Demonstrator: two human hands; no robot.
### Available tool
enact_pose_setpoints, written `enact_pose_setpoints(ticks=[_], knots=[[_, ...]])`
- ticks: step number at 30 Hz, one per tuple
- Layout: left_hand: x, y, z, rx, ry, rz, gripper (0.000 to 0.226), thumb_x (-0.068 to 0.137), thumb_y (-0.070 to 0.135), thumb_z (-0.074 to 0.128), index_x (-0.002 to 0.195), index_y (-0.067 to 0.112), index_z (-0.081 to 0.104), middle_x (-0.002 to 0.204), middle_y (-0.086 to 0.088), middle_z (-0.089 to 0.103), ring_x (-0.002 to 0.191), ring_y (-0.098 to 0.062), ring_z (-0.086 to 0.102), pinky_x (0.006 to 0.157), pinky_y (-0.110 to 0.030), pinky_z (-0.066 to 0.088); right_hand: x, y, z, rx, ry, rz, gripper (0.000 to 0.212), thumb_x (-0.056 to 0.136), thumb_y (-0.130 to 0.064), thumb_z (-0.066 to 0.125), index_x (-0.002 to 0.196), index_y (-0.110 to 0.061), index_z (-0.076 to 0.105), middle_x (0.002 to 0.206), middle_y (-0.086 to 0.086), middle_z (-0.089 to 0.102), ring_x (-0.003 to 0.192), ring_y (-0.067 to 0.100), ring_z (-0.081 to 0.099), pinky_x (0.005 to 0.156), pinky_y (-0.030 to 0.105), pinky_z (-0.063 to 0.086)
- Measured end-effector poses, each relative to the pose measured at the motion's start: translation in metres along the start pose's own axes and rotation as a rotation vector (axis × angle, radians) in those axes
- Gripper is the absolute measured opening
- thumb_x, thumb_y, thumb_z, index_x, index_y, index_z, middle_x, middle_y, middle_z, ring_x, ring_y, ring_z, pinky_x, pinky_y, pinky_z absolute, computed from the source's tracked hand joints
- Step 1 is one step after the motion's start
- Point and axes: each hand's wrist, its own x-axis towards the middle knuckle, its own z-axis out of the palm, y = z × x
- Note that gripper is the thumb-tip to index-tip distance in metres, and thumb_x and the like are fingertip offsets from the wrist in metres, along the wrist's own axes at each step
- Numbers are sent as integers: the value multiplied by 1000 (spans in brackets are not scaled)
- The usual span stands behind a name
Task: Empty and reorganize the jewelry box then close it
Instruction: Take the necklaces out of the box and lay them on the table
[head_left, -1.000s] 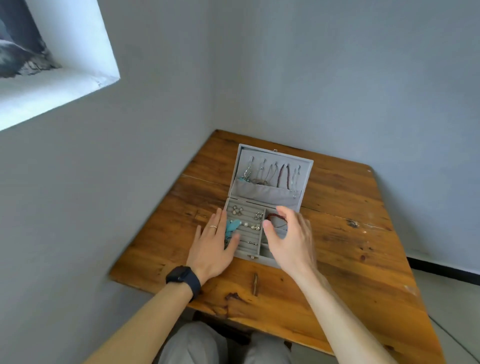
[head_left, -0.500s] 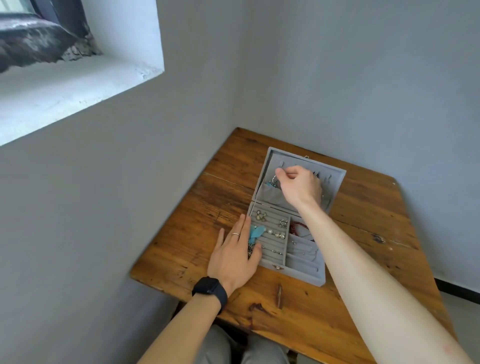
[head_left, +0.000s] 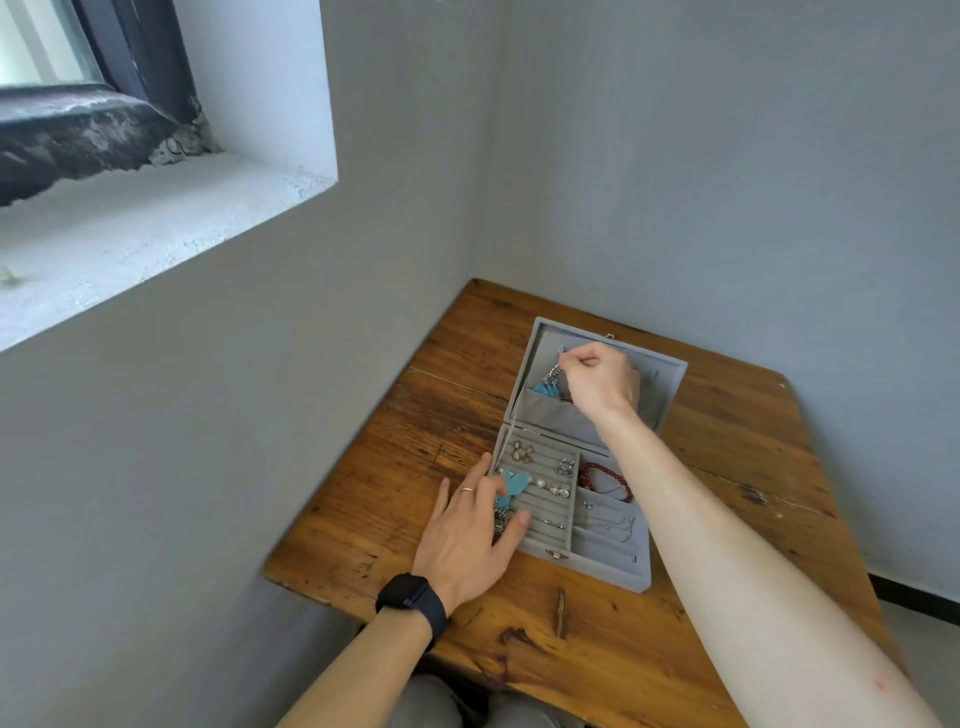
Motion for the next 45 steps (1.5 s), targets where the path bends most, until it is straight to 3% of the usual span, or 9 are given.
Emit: enact_pose_setpoints(ticks=[2, 4, 7, 16, 20, 30, 36, 40, 45], knots=[[-2, -2, -7, -5, -33, 23, 29, 96, 65, 32, 107, 37, 34, 164, 5, 17, 143, -11, 33, 121, -42, 22, 2, -2, -3, 70, -44, 77, 13, 90, -39, 65, 84, -29, 70, 86, -8, 72, 82, 13, 65, 76, 32, 54], [-5, -4, -17, 11, -35, 10, 30, 94, 67, 37, 101, 38, 37, 162, 12, 15, 128, -15, 48, 96, -38, 50, 2, -6, -3, 172, -122, 205, 15, 88, -34, 66, 83, -21, 72, 78, -3, 71, 72, 14, 64, 67, 31, 54], [-8, -8, -28, 71, -10, 8, 30, 92, 67, 42, 97, 38, 42, 157, 18, 18, 118, -13, 54, 69, -30, 53, 1, -12, -2, 270, -189, 363, 17, 88, -26, 66, 80, -12, 70, 68, 3, 65, 58, 13, 57, 48, 22, 45], [-8, -7, -41, 158, 24, 97, 32, 96, 55, 52, 103, 26, 64, 143, 15, 46, 119, -7, 53, 73, -29, 55, -8, -25, 5, 628, -112, 470, 11, 95, -14, 61, 99, -10, 70, 69, 2, 61, 56, 9, 54, 47, 18, 49], [-9, -10, -47, 140, 86, 136, 32, 94, 52, 57, 103, 26, 73, 127, 15, 59, 113, -6, 54, 77, -31, 55, -14, -36, -3, 718, -30, 337, 8, 96, -19, 63, 99, -22, 70, 80, -2, 66, 63, 6, 58, 51, 18, 50], [0, 30, -95, -535, 142, -177, 18, 86, 49, 70, 85, 34, 80, 89, 24, 74, 93, 9, 65, 79, -3, 44, -111, 0, -70, 690, -14, 27, 3, 91, -25, 69, 92, -27, 71, 89, -18, 72, 79, -8, 65, 67, 21, 47], [-13, 65, -115, -780, -80, -176, 37, 88, 52, 66, 79, 18, 78, 83, -8, 74, 78, -11, 71, 65, -21, 56, -175, 32, -102, 682, -139, 32, 6, 91, -23, 68, 93, -19, 72, 96, -6, 76, 92, 6, 68, 75, 28, 47], [-36, 79, -107, -795, -148, -225, 39, 82, 55, 71, 84, 17, 79, 81, 3, 74, 60, -12, 62, 58, -20, 50, -201, 50, -110, 721, -205, 112, 10, 93, -25, 66, 88, -22, 73, 98, 2, 74, 99, 22, 66, 82, 36, 48], [-55, 84, -104, -860, -249, -346, 37, 79, 53, 76, 96, 21, 80, 102, 2, 77, 81, -19, 74, 70, -29, 58, -216, 61, -115, 847, -329, 244, 10, 92, -26, 66, 86, -22, 74, 101, 4, 75, 100, 21, 63, 84, 34, 45]])
